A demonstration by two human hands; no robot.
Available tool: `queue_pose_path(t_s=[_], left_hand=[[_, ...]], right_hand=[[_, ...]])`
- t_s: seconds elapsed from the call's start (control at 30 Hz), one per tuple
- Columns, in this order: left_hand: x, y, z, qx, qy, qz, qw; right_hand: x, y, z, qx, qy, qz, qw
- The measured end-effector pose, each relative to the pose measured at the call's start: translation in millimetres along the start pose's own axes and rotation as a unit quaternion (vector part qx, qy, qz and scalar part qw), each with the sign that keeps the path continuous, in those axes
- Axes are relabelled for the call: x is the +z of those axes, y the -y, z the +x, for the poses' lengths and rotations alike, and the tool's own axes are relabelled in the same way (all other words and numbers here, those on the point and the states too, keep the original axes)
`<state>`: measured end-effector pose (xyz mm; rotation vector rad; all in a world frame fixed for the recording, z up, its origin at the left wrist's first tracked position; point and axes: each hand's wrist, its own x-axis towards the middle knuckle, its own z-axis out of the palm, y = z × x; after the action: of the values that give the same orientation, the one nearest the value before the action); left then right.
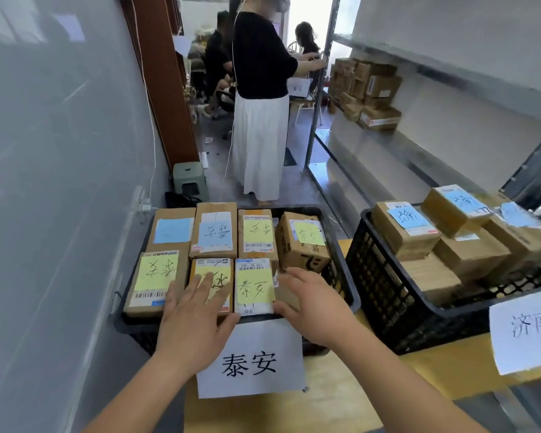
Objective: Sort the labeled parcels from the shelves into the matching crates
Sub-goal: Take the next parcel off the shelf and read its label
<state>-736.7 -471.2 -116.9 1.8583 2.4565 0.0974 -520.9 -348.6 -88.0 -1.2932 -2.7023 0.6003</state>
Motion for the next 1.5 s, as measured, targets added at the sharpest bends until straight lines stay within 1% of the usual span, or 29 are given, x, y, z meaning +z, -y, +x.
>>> queue_pose_path(t_s=[0.07, 0.17, 0.33, 0.57, 0.73, 0.93, 1.1, 1.33, 1.43, 1.5], left_hand=[[-7, -15, -9, 0.001, 0.003, -0.006, 1.000], [-18, -52, -19, 0.029, 0.013, 0.015, 0.999], [-26, -154, -33, 0.097, 0.028, 0.038, 0.994], [-24, -320, -54, 0.198, 0.031, 0.018, 0.979], [-22, -427, -68, 0.296, 0.021, 0.012, 0.955], [-12, -547, -83, 0.414, 0.018, 0.022, 0.910], [12, -641, -93, 0.501, 0.036, 0.018, 0.864], [45, -782, -126, 0.616, 0.073, -0.011, 0.784], [54, -837, -153, 0.656, 0.099, -0.013, 0.748], [58, -869, -173, 0.684, 0.103, -0.009, 0.722]], right_hand=[[-8, -11, -16, 0.002, -0.013, -0.002, 1.000], [-22, -31, -52, 0.003, -0.028, -0.004, 1.000], [-50, -93, -136, 0.034, -0.040, -0.027, 0.998], [-90, -203, -260, 0.152, -0.085, -0.046, 0.984], [-117, -263, -347, 0.239, -0.116, -0.057, 0.962], [-124, -327, -440, 0.345, -0.137, -0.057, 0.927], [-123, -371, -511, 0.440, -0.143, -0.035, 0.886], [-129, -421, -616, 0.571, -0.159, -0.016, 0.805], [-129, -436, -661, 0.622, -0.165, -0.005, 0.766], [-126, -440, -691, 0.652, -0.183, 0.008, 0.736]])
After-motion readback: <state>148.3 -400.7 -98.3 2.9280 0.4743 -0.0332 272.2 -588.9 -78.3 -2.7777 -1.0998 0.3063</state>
